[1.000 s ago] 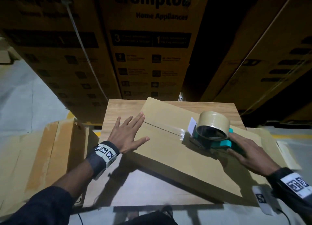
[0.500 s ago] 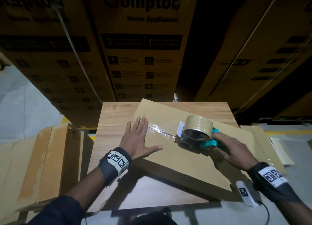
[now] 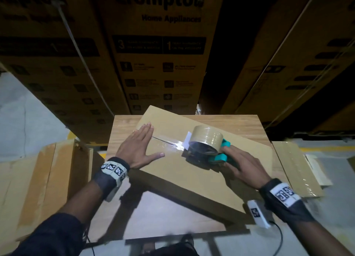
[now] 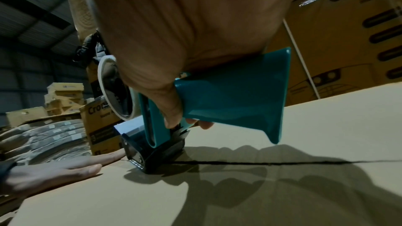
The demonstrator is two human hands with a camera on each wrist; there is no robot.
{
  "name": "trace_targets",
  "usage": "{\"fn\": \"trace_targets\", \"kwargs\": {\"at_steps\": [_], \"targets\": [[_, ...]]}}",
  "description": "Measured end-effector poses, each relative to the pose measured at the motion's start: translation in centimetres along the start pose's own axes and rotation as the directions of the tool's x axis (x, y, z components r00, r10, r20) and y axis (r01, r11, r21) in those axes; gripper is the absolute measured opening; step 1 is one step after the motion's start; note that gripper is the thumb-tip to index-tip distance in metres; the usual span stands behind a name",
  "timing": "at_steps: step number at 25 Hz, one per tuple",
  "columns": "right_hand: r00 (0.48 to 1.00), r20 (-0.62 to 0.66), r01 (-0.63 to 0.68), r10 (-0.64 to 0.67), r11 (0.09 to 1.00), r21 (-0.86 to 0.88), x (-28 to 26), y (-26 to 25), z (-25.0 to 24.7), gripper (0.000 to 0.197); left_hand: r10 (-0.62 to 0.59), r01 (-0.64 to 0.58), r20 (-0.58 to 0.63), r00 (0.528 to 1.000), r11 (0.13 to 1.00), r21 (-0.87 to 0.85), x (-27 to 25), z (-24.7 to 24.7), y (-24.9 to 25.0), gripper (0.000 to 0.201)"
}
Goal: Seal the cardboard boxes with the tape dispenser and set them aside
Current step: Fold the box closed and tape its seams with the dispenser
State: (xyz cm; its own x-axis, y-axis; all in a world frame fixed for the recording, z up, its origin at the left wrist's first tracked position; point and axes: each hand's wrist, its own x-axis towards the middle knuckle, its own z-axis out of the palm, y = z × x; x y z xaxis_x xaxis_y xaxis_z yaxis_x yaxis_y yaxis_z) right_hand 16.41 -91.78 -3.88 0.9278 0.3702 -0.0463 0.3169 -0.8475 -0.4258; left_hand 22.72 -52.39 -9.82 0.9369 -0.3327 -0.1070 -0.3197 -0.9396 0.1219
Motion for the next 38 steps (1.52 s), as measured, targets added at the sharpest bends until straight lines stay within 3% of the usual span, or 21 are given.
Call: {"fn": "trace_targets", "kwargs": {"at_steps": [7,17,23,30,33,38], "targets": [[1.0,0.021,0.007,-0.006,0.999,-0.051,3.6,-1.8,1.4,0.051,-0.023,0.023,0.001,1.0,0.998,0.055,0.9,-0.5,-4.2,0.115],[0.997,0.029,-0.078,0.078,0.997,0.003,-2.1,2.7,-2.0,0.055,-0.015,0.015,-0.016,1.0,0.999,0.037,1.0,0.1,-4.3,0.114],[0.996,-0.011,-0.087,0.087,0.996,0.02,-2.3,3.1,-3.4,0.053,-0.014,0.015,-0.018,1.0,0.999,0.038,0.8,-0.1,-4.4,0.114],[0.988,0.016,-0.155,0.154,0.987,0.05,-6.7,6.0,-6.7,0.091,-0.019,0.019,-0.014,1.0,1.0,0.021,0.8,0.0,-4.3,0.116],[0.993,-0.001,-0.115,0.115,0.993,0.002,-6.6,5.7,-5.0,0.087,-0.026,0.027,-0.009,1.0,0.999,0.034,0.8,0.0,-4.4,0.117],[0.989,-0.04,-0.145,0.144,0.989,-0.006,-6.9,6.3,-4.0,0.063,-0.014,0.012,0.034,0.999,0.998,0.056,0.4,-0.6,-2.8,0.12]]}}
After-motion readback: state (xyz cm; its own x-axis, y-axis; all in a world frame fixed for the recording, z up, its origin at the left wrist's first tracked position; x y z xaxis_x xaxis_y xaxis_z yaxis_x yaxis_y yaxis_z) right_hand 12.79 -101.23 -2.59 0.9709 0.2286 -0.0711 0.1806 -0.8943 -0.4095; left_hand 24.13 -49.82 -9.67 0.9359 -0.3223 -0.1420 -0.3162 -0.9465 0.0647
